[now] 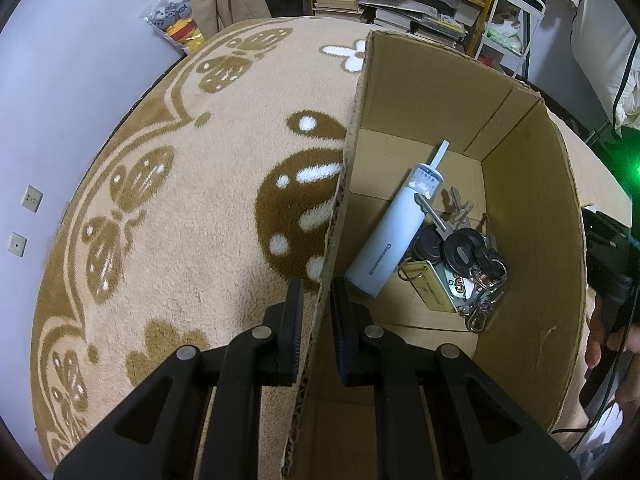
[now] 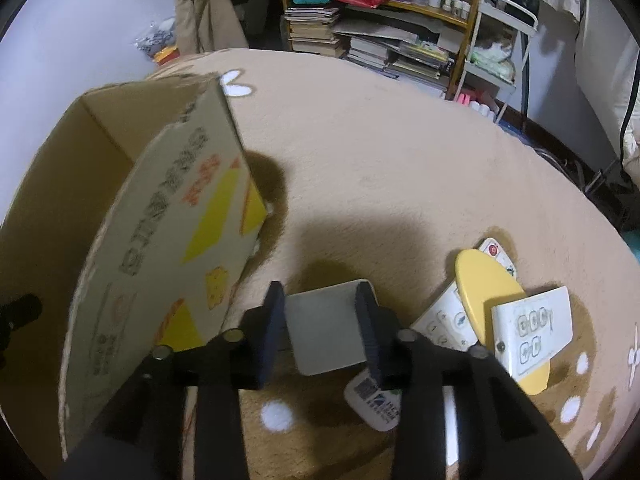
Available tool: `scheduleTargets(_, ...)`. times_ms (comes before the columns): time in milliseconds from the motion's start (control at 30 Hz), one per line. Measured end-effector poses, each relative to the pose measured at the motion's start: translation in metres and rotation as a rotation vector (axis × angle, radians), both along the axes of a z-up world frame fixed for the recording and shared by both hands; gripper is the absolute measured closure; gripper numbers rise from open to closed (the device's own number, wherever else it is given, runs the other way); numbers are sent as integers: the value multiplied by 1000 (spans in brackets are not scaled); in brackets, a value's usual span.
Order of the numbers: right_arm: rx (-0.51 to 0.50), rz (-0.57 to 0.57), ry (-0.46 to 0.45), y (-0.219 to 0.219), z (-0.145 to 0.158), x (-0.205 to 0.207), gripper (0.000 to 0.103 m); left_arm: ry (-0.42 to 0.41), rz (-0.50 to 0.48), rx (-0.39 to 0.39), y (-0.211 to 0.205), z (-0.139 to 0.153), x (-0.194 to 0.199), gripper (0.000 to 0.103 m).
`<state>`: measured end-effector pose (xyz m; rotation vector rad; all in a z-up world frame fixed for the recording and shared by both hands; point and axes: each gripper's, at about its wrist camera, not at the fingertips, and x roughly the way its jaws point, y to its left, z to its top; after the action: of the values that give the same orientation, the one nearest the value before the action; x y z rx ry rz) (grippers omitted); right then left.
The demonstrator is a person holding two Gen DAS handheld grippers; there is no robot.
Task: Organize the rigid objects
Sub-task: 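Move the right tool back to the pile and grasp the white square charger, then carry the white charger into the box and release it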
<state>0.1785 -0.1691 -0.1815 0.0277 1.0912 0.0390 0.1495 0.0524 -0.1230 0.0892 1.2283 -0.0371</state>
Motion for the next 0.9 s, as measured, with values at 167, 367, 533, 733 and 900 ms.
scheduleTargets(167,56,-19,48,-14,-6,11,45,2,-1,-1,1,0,1,90)
scheduleTargets(367,183,-67,92,-28,-17,15,44,6,1,-1,1,0,2,90)
scheduleTargets(533,165,-59,92,-25,-22,10,43,5,0,-1,1,0,1,90)
scheduleTargets(733,45,-8,87,-10,-21,7,45,5,0,-1,0,-1,1,90)
scheduleTargets(900,15,-53,52,-11,-11,5,45,10,1,-3,-1,-3,2,90)
